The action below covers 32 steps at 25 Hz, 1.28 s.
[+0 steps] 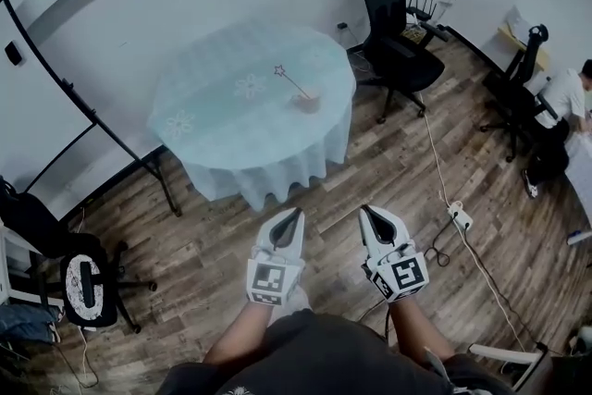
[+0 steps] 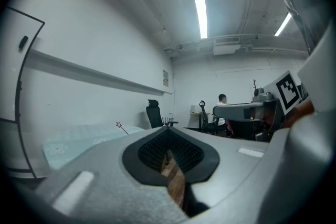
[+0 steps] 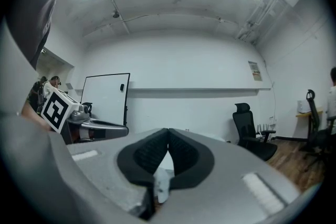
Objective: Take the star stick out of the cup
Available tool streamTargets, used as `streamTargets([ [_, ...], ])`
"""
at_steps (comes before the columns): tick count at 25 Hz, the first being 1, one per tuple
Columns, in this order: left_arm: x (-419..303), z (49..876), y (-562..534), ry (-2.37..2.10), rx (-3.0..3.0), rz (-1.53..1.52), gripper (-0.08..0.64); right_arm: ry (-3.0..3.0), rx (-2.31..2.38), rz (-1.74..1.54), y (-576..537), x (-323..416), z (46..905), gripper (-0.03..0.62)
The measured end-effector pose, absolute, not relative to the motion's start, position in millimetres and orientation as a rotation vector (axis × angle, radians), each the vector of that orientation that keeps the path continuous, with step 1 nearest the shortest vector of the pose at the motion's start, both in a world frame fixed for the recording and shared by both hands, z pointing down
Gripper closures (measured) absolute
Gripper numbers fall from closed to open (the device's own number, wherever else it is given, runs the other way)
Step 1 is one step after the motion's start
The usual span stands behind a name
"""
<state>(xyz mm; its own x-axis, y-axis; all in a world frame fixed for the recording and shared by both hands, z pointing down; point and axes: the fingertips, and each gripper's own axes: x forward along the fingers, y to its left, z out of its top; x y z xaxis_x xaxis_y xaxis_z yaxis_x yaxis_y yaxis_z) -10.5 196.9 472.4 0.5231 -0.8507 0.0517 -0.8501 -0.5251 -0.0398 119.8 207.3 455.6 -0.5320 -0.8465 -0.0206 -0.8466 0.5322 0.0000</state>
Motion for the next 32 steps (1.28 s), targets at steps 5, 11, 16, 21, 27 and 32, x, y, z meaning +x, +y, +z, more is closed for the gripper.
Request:
streamTargets([
  [5, -42.7, 479.3, 167.1, 1.518, -2.752, -0.105, 0.555, 2.754, -1.526, 0.01, 176.1, 86.6, 460.4, 0.589],
  [11, -62.9, 483.9, 142.7, 1.538, -2.751, -0.096, 0.555, 2.783, -1.509, 0.021, 153.7, 62.5, 460.6, 0.589],
  [16, -63.0, 486.2, 127.8, 1.554, -2.766, -0.077, 0.555, 2.798, -1.505, 0.007, 137.0, 58.7, 462.4, 0.589],
  [21, -60.6, 499.2, 102.5, 1.573, -2.772, -0.114, 0.555, 2.812, -1.494, -0.054, 111.9, 61.0, 480.6, 0.589],
  [27, -47.3, 503.0, 58.6, 1.622, -2.756, -0.171, 0.555, 2.843, -1.448, -0.07, 67.9, 74.2, 484.6, 0.589],
  [32, -23.4, 494.2, 14.2, 1.638, -2.722, -0.177, 0.555, 2.85, -1.406, -0.069, 21.8, 98.7, 482.3, 0.589],
])
